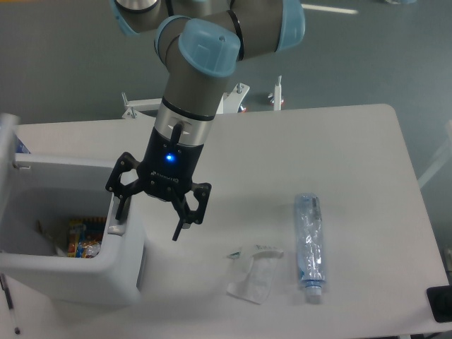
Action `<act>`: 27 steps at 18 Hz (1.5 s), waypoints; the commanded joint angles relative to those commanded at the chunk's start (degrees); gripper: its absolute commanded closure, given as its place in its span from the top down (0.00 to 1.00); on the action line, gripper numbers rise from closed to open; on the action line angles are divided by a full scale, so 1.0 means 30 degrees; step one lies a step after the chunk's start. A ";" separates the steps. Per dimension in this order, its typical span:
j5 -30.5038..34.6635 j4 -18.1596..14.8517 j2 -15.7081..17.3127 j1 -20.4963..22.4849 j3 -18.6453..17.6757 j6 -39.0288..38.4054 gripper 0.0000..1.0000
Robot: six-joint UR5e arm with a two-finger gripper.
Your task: Open the trash can
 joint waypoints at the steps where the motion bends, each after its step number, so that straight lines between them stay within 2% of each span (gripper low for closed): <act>1: 0.0000 0.0000 0.0029 0.0000 0.0000 0.0000 1.00; 11: 0.0204 0.0000 0.0030 0.0234 0.0702 0.0000 1.00; 15: 0.2133 0.0000 -0.0146 0.0702 0.1083 0.0117 1.00; 17: 0.2665 0.0000 -0.0641 0.1024 0.1433 0.0233 1.00; 19: 0.3132 -0.0029 -0.1606 0.1287 0.2077 0.0497 1.00; 22: 0.4421 -0.0029 -0.2487 0.2429 0.2168 0.1344 1.00; 27: 0.4658 -0.0322 -0.2958 0.4041 0.2167 0.4212 1.00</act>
